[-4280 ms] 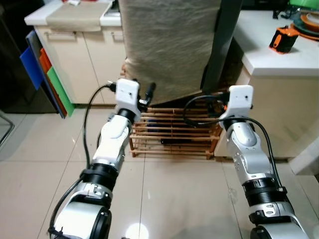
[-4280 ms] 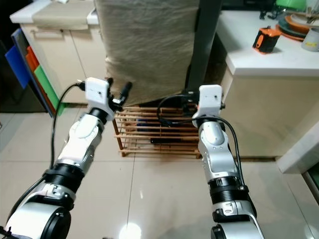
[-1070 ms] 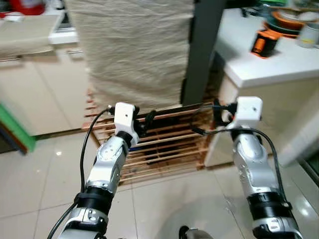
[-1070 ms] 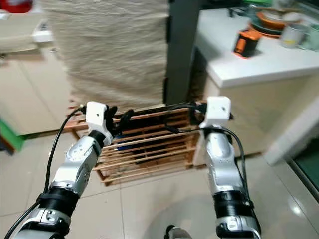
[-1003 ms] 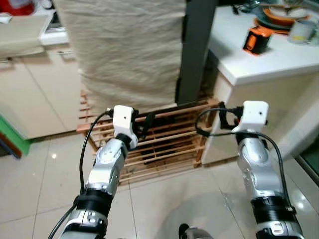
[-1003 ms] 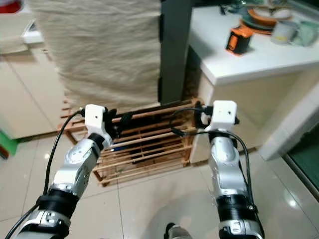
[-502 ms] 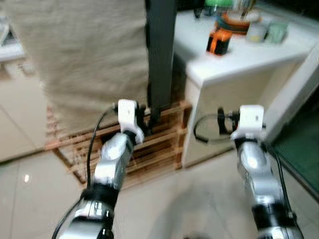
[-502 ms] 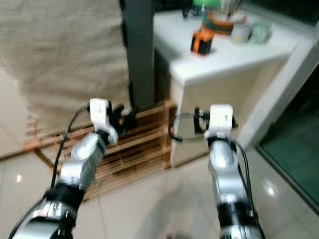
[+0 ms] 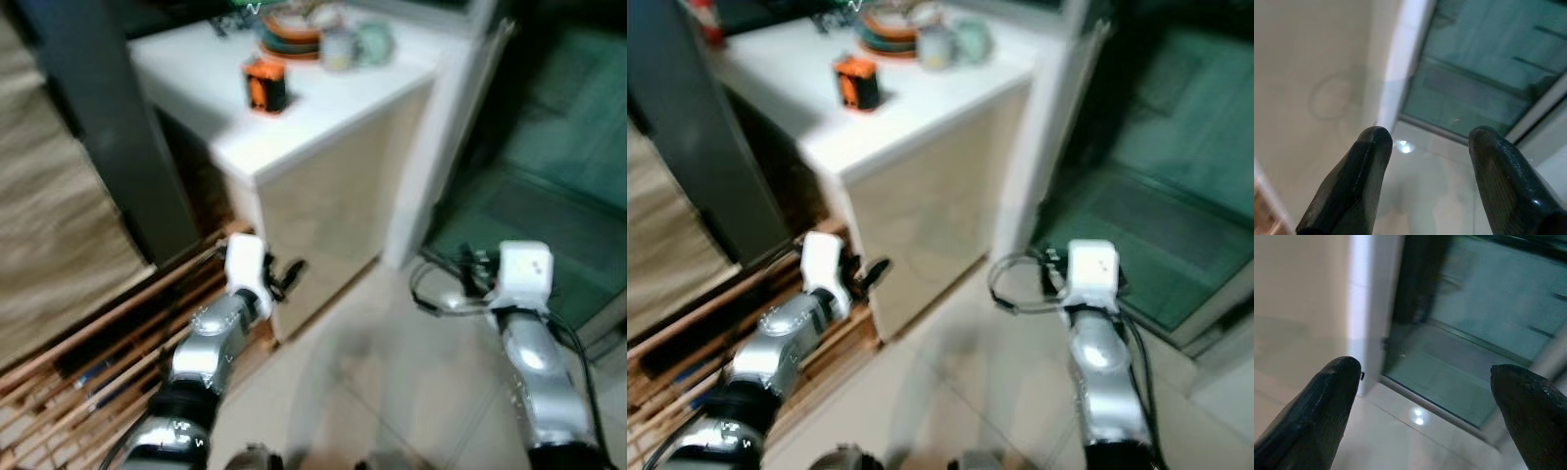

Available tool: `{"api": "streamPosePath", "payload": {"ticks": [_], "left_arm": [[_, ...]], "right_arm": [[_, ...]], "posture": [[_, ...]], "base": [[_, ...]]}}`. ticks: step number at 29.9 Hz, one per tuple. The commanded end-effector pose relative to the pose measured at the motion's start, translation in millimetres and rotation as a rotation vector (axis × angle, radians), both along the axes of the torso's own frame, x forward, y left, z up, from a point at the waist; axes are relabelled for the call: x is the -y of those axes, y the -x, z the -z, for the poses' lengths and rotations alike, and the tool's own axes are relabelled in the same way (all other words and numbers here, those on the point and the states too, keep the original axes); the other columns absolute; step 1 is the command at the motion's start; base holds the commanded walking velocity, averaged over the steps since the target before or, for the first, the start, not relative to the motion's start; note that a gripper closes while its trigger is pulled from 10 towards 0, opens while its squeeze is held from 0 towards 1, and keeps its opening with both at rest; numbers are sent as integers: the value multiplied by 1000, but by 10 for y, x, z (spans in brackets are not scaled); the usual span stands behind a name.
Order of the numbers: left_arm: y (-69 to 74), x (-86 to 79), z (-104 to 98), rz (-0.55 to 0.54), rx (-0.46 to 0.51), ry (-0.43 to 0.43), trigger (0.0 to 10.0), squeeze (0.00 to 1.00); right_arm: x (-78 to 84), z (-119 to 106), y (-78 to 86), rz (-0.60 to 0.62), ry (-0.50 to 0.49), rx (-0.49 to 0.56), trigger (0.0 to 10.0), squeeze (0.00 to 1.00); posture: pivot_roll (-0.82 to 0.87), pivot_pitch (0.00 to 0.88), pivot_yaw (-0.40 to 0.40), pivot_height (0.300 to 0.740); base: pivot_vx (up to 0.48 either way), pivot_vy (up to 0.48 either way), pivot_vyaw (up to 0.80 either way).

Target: Restocking fridge

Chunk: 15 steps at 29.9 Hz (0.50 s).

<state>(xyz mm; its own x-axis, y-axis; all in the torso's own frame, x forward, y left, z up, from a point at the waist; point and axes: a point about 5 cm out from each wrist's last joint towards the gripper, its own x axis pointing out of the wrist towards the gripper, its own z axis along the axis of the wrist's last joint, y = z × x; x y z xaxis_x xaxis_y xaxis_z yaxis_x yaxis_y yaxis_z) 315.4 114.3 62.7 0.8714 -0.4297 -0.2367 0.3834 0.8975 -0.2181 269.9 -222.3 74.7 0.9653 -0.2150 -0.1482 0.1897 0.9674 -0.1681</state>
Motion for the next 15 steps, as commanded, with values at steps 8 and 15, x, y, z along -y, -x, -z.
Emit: {"api": "streamPosePath", "payload": {"ticks": [8,15], "left_arm": [[95,-177,-22,10,25,-42,10000,0],[120,-241,-123,-27,78,-65,10000,0]], "right_arm": [[-61,-95,-26,-15,-41,28,10000,0],[-123,-51,-30,-44,-143,36,10000,0]], "posture": [[-152,0,16,740],[-139,0,15,740]], "base": [[0,0,-788],[0,0,-745]]}}
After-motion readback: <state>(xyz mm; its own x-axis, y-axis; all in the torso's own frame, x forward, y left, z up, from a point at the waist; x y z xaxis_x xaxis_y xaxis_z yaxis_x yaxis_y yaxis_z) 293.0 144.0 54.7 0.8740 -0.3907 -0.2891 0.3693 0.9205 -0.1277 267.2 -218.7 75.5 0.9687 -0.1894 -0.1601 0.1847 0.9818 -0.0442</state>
